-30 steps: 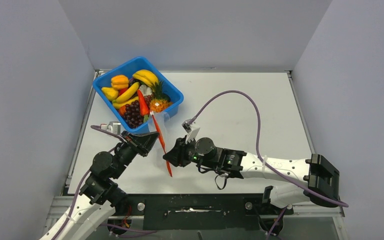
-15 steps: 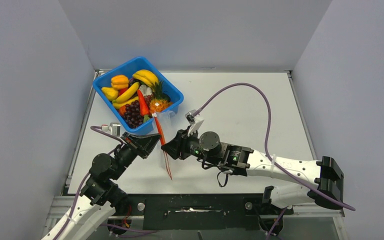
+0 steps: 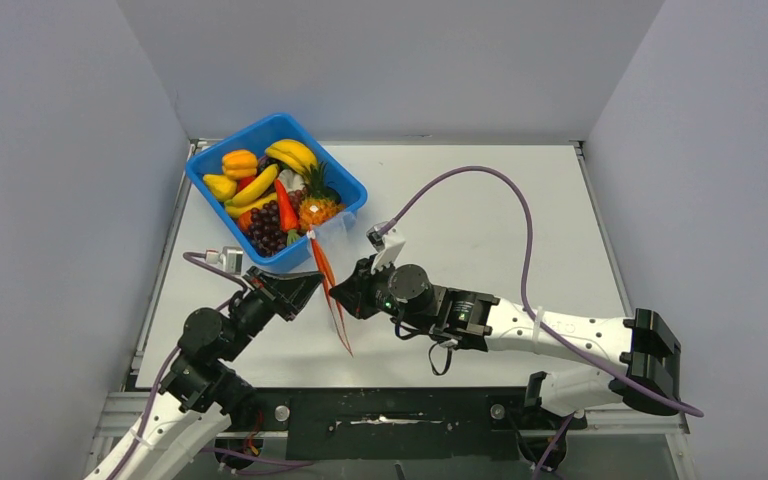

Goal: Place the food in the zip-top bag and seal the zipper
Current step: Open the zipper of the food storage bag.

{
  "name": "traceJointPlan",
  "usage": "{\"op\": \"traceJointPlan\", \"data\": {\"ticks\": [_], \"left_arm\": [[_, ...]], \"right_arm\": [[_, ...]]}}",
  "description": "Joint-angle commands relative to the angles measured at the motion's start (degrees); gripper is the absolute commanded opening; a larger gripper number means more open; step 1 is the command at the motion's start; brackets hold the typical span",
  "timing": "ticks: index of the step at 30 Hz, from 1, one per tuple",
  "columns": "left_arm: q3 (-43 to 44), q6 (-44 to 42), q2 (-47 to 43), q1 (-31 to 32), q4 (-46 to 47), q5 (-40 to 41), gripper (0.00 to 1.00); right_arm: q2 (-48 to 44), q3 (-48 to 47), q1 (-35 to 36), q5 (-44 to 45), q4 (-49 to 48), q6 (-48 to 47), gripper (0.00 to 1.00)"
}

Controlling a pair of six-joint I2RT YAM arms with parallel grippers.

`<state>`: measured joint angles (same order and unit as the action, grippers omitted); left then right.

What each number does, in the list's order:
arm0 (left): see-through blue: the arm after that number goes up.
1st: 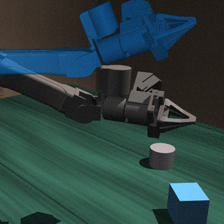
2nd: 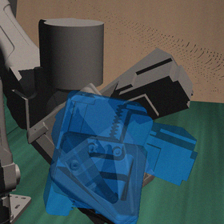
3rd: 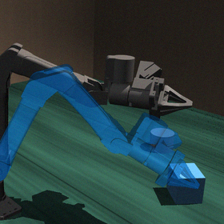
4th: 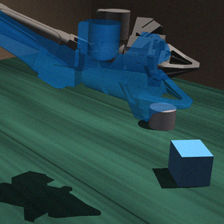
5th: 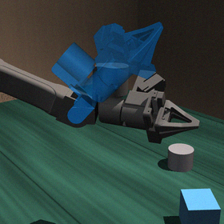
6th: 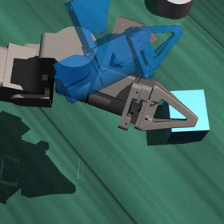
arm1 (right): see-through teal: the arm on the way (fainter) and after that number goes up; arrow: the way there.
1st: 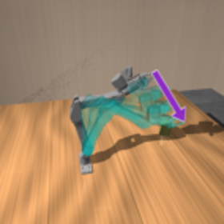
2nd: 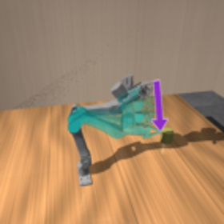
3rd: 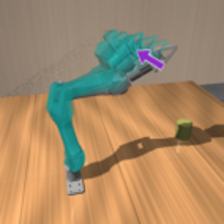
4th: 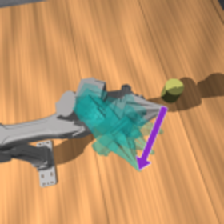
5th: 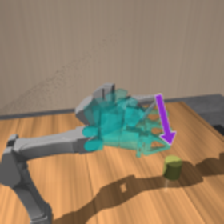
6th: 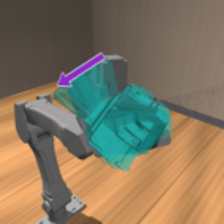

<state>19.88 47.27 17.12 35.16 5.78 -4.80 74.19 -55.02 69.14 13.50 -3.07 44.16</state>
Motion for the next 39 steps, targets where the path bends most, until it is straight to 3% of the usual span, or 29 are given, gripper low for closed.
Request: {"op": "traceJointPlan", "data": {"ticks": [1, 8, 13, 16, 25, 30, 31, 35, 39], "left_arm": [[0.69, -3.64, -1.66, 0.04, 0.74, -1.24, 0.00], [2.27, -8.79, -2.13, 0.07, -3.56, -1.44, 0.00], [6.44, -9.47, 0.93, 0.04, -11.29, 1.18, 0.00], [7.64, -8.40, 3.25, 0.05, -11.71, 0.01, 0.00], [4.21, 0.21, 5.98, 0.09, -3.33, -1.79, 0.00], [3.69, 1.67, 5.63, 0.01, -3.61, -0.85, 0.00], [3.68, 1.62, 5.42, 0.06, -3.90, -0.69, 0.00], [5.81, -0.81, 3.89, 0.08, -9.45, 1.60, 0.00], [10.34, -7.25, 3.05, 0.05, -20.72, 8.37, 0.00]], "right_arm": [[-0.86, -0.78, 0.29, 2.60, -1.22, -0.83, 0.00], [-2.81, 0.62, 0.20, 4.75, 0.12, -0.68, 0.00], [-4.54, -0.06, 0.16, 15.84, 10.03, 2.46, 0.00], [-4.57, -0.63, 0.10, 18.97, 12.72, 3.23, 0.10], [4.26, -7.01, 1.91, 14.09, 10.18, 2.32, 0.30], [8.31, -10.45, 3.16, 16.89, 11.29, 1.86, 0.35], [8.90, -11.18, 3.25, 19.09, 13.06, 2.19, 0.34], [8.35, -13.30, 3.23, 28.32, 23.26, 4.00, 0.15], [1.12, -10.20, 2.49, 33.59, 28.67, 5.03, 0.06]]}}
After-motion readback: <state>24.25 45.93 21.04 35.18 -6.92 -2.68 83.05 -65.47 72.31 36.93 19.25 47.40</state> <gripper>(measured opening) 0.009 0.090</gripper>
